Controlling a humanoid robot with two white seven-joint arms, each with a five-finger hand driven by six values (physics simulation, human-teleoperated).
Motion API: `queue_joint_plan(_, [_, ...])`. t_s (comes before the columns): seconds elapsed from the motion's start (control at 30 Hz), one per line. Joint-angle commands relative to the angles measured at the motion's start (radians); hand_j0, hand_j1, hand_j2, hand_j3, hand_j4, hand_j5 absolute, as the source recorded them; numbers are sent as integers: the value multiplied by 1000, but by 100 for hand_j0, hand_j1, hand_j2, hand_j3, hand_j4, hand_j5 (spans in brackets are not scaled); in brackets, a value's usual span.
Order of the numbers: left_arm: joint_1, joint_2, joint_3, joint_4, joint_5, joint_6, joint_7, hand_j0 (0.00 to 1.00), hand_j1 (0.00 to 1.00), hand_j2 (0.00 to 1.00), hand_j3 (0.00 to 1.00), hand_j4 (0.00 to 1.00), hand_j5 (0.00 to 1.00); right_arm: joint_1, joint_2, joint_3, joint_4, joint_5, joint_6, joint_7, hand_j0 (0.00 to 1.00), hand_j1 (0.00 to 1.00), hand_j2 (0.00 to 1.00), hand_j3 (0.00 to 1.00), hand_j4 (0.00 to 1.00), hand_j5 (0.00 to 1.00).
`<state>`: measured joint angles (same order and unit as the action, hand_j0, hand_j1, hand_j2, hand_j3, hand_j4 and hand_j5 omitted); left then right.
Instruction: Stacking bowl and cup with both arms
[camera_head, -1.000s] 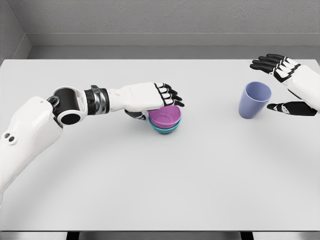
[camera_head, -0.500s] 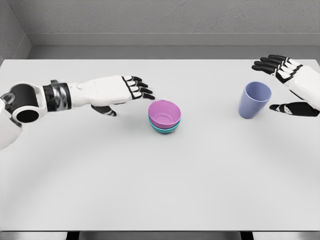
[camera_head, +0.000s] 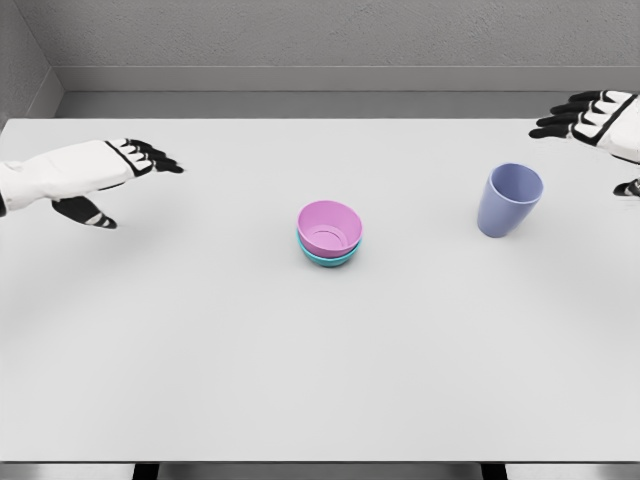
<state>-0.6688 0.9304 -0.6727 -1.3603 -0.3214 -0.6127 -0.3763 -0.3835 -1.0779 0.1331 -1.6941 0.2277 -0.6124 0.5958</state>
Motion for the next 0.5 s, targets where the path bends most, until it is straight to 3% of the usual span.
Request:
queue_joint_plan(0.0, [1,2,2,7,4,2,1,100,100,100,100,100,100,-2,15,83,1,-2,2,15,100,100,100,100,100,100])
queue_joint_plan(0.17, [2,-2,12,21,-1,2,-1,100,100,100,100,100,100,-71,73,223,28,-7,2,15,100,100,100,100,100,100])
queue_joint_plan(0.37, [14,-18,61,58,-7,2,-7,100,100,100,100,100,100,-109,88,234,63,-18,2,15,100,100,100,100,100,100])
queue_joint_plan(0.47, [17,-19,61,58,-7,2,-7,100,100,100,100,100,100,-169,116,292,93,-18,106,15,100,100,100,100,100,100])
